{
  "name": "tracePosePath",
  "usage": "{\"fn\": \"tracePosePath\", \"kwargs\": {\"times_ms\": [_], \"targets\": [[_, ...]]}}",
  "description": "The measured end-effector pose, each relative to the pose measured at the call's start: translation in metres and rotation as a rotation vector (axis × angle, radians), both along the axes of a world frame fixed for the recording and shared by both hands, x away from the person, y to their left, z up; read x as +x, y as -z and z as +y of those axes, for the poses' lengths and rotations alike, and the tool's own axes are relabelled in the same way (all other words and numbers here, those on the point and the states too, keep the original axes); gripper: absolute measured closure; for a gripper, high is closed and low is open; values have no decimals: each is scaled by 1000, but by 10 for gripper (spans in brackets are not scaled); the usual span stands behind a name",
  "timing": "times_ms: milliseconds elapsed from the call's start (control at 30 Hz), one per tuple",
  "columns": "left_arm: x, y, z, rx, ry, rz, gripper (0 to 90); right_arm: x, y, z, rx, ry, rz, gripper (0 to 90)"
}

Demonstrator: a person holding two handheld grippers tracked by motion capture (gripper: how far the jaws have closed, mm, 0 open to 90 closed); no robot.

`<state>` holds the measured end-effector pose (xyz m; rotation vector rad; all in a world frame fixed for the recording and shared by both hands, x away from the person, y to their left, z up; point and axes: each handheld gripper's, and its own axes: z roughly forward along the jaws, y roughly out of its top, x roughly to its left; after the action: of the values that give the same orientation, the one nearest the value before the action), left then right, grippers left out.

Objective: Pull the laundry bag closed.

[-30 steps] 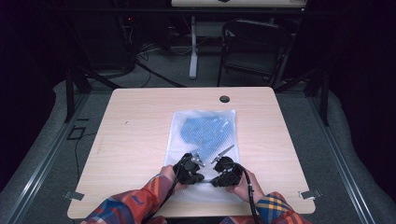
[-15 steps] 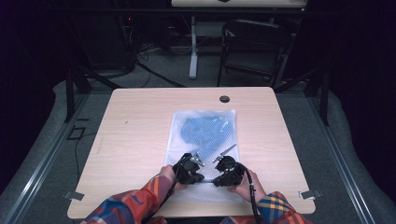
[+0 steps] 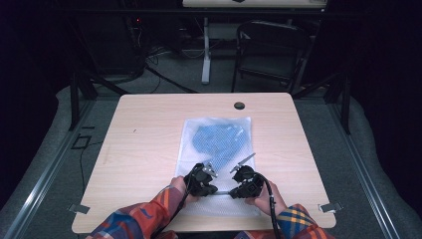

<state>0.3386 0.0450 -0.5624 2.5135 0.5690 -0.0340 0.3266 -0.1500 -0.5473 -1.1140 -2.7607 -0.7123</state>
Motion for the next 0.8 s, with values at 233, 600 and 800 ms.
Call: {"fn": "tracePosePath", "kwargs": {"times_ms": [233,600,800], "targets": [[0,0,0,2,1,-1,900,1,-1,-5,0,7,7,869],[0,0,0,2,2,-1,900,1,-3,-10,1,21,4,869],[0,0,0,2,2,-3,900,1,-4,-12,-10,13,6,869]]}}
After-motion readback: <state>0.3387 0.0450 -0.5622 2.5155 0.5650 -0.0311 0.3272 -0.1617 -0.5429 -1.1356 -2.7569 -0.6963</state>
